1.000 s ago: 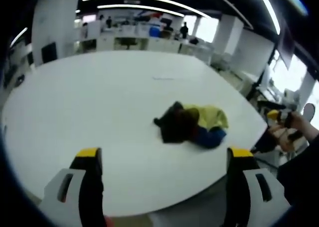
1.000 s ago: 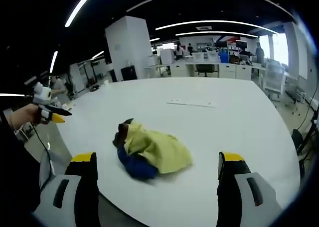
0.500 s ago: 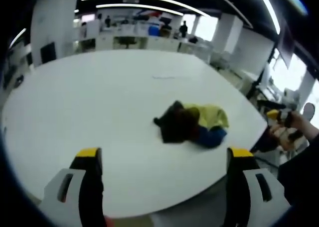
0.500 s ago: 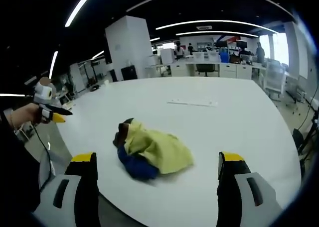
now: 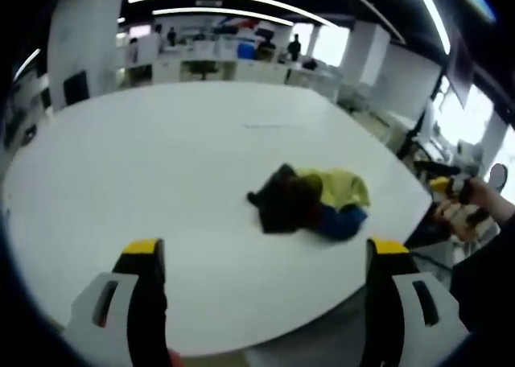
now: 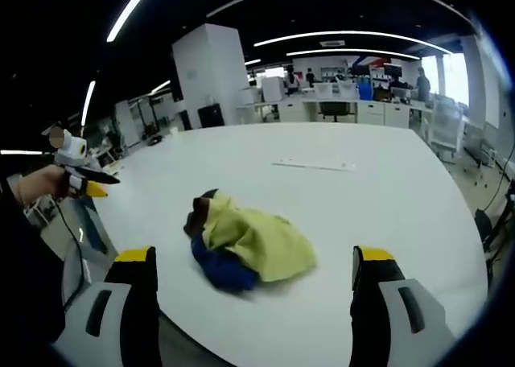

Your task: Fold the garment on the visible template until the final outline fits inside the template.

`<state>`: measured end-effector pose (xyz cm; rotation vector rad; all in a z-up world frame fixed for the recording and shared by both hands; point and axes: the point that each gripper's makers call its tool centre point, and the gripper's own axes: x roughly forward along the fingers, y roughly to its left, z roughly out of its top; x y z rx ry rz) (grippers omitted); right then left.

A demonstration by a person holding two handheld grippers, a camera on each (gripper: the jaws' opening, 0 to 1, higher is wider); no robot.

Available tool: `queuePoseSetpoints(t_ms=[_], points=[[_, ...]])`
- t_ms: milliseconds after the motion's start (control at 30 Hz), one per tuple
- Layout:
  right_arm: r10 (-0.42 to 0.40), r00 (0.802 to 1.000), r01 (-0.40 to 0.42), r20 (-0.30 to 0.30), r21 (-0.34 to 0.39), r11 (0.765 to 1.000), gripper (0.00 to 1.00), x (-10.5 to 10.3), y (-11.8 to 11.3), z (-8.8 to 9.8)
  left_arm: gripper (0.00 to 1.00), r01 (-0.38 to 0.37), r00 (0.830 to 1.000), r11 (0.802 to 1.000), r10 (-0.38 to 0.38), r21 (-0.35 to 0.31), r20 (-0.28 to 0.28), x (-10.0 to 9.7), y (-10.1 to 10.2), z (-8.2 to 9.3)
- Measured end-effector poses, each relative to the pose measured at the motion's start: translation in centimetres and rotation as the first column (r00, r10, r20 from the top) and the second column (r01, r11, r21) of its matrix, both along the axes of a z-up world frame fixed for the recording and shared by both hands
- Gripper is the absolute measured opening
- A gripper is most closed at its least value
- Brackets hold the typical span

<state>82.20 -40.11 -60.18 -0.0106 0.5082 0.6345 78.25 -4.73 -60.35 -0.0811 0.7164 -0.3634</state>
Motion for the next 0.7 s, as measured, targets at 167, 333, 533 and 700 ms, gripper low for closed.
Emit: queuePoseSetpoints(t_ms=[167,333,533,700], points=[[0.013,1.000,-0.013,0.003,-0.003,1.000,1.00,-0.1,0.5,-0.3,1.00,0.008,1.000,1.000,-0.007,-0.004,0.010,0.2,-0.2,0.0],[0.044,0.999,-0.044,0.006,0.007,0.999,0.99,-0.5,1.8,-0.6,0.99,0.020,1.000,1.000,-0.020,-0.002,0.014,0.6,-0.5,-0.1],[0.094,0.996,-0.093,-0.005,0.033,0.995,0.89,-1.1,4.5,-1.5,0.99,0.057,0.998,0.998,-0.057,0.000,0.021,1.3,-1.4,-0.4],[0.144,0.989,-0.144,-0.022,0.028,0.989,0.86,-1.8,6.8,-2.4,0.97,0.108,0.994,0.994,-0.109,0.027,0.024,2.0,-2.1,-0.9]])
